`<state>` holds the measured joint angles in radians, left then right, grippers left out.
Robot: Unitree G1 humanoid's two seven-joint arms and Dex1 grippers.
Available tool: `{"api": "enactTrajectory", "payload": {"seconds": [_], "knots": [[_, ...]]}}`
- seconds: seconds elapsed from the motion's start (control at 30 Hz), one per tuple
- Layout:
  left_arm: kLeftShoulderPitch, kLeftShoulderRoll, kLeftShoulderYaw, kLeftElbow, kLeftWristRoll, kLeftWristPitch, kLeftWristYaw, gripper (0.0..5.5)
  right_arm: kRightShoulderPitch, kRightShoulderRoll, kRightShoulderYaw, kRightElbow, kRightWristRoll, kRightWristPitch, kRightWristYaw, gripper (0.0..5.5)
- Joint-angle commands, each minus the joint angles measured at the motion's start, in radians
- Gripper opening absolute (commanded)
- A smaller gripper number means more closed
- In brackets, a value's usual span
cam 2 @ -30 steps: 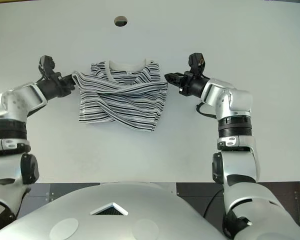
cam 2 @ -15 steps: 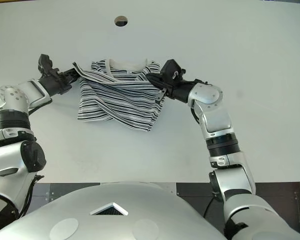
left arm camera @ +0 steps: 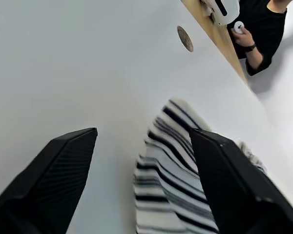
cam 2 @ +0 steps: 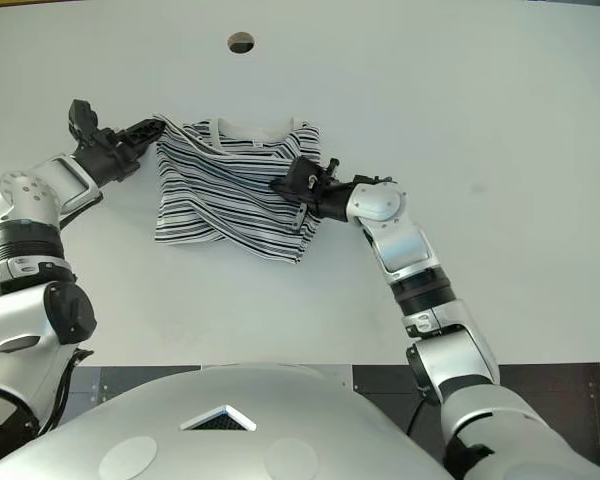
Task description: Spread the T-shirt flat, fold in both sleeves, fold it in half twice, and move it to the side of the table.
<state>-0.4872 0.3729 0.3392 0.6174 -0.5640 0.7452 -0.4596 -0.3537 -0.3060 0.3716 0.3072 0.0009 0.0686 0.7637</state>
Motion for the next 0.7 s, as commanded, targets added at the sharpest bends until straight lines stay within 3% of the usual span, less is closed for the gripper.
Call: {"api": "enactTrajectory", "payload": {"seconds": [0.03, 0.2, 0.33, 0.7], "knots": [[0.08, -0.017, -0.04, -0.159, 0.05, -0.105, -0.01, 3.49, -0.111, 0.05, -0.036, 0.156, -0.015, -0.003, -0.042, 0.1], [0.234, -0.032, -0.138, -0.476, 0.105, -0.245, -0.063, 3.49, -0.229, 0.084, -0.085, 0.394, -0.036, -0.025, -0.111, 0.1], [0.378, 0.003, -0.318, -0.697, 0.192, -0.312, -0.151, 3.49, -0.242, 0.075, -0.072, 0.486, -0.084, -0.083, -0.116, 0.1], [0.544, 0.18, -0.542, -0.822, 0.387, -0.378, -0.284, 3.49, -0.196, 0.007, -0.001, 0.497, -0.238, -0.249, -0.134, 0.1]]}}
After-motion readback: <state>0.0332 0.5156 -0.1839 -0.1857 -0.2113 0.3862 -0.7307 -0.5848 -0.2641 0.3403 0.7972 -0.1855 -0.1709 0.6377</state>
